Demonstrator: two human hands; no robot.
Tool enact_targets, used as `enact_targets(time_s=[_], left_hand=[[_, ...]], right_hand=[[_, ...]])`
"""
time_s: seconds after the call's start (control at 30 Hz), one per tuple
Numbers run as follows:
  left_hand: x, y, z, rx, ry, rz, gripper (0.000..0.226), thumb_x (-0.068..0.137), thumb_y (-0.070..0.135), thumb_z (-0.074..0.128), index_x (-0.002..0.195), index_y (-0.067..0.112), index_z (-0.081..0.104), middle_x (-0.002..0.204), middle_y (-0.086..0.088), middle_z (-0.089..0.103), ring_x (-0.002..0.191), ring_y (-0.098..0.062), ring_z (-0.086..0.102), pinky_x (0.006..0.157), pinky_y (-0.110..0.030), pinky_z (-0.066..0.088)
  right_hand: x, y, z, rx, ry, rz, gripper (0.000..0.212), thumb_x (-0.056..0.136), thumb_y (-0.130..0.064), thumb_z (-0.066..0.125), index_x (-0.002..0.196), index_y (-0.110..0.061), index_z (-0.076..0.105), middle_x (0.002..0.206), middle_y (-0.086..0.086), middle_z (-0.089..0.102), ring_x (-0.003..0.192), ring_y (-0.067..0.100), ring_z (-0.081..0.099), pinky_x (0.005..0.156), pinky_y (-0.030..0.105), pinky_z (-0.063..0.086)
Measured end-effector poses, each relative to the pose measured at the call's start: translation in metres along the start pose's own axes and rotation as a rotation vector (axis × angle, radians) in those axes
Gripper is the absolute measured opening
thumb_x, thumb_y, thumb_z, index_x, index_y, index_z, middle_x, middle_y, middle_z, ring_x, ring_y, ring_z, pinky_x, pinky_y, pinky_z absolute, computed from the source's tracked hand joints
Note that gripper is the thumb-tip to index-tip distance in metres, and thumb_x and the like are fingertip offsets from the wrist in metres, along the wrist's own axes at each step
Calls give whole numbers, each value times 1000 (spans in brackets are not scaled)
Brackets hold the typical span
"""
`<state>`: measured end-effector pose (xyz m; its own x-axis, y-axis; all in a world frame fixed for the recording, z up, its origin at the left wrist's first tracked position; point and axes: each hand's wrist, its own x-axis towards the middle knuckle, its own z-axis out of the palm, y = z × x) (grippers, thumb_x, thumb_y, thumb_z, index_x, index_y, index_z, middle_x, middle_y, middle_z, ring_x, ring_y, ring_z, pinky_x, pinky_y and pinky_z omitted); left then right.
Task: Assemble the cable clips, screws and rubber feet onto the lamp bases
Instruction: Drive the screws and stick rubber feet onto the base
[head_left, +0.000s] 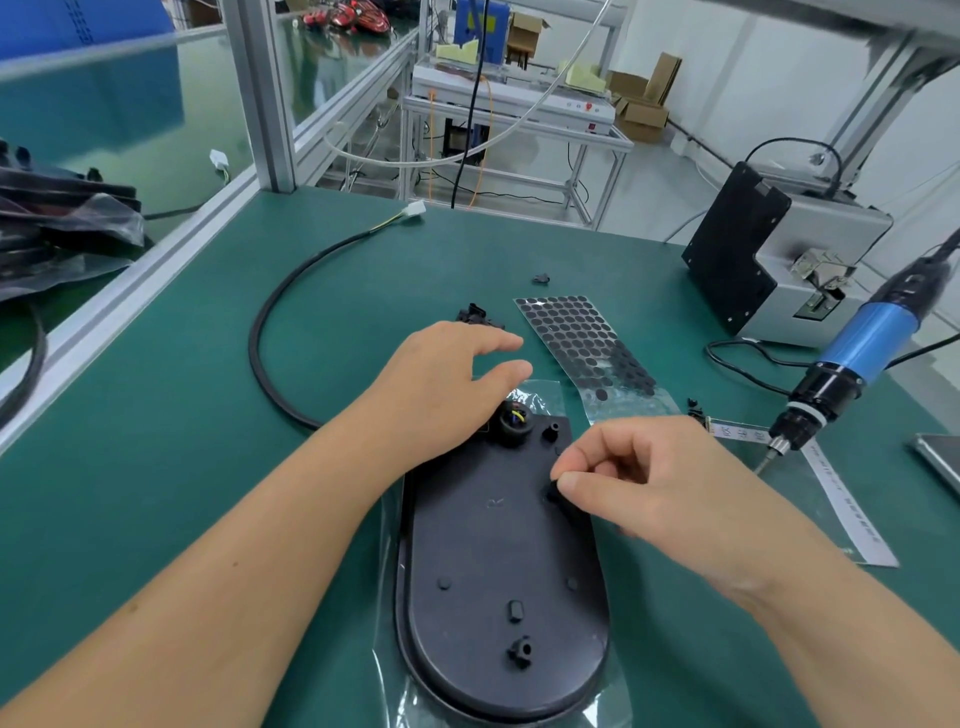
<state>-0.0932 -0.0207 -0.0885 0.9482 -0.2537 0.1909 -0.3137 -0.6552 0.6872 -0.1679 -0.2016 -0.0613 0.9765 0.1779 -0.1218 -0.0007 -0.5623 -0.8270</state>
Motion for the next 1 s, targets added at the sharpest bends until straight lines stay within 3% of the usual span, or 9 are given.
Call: enact_targets(time_s=[0.23, 0.73, 1.0], left_hand=[[1, -1, 1, 17, -4, 2, 37, 94, 40, 54, 129, 30, 60, 135, 15, 57, 126, -3, 47, 96, -15, 28], [2, -2, 2, 17, -7, 12, 36, 95, 39, 53, 128, 27, 62, 134, 13, 58, 127, -4, 47, 99, -15, 28], [2, -4, 4, 16, -4, 12, 36, 95, 40, 53, 127, 28, 63, 133, 14, 59, 126, -2, 47, 97, -15, 28]], right_hand=[[1, 1, 4, 162, -34, 100, 15, 78, -9, 72, 68, -20, 75, 57, -5, 57, 51, 6, 53, 51, 16, 45], [-3, 5, 10, 155, 38, 52, 19, 80, -6, 71, 65, -17, 73, 54, -8, 57, 50, 7, 53, 50, 15, 45], [-5, 8, 12, 105, 73, 8, 18, 78, -12, 72, 72, -28, 74, 56, -8, 60, 50, 8, 53, 53, 19, 47]])
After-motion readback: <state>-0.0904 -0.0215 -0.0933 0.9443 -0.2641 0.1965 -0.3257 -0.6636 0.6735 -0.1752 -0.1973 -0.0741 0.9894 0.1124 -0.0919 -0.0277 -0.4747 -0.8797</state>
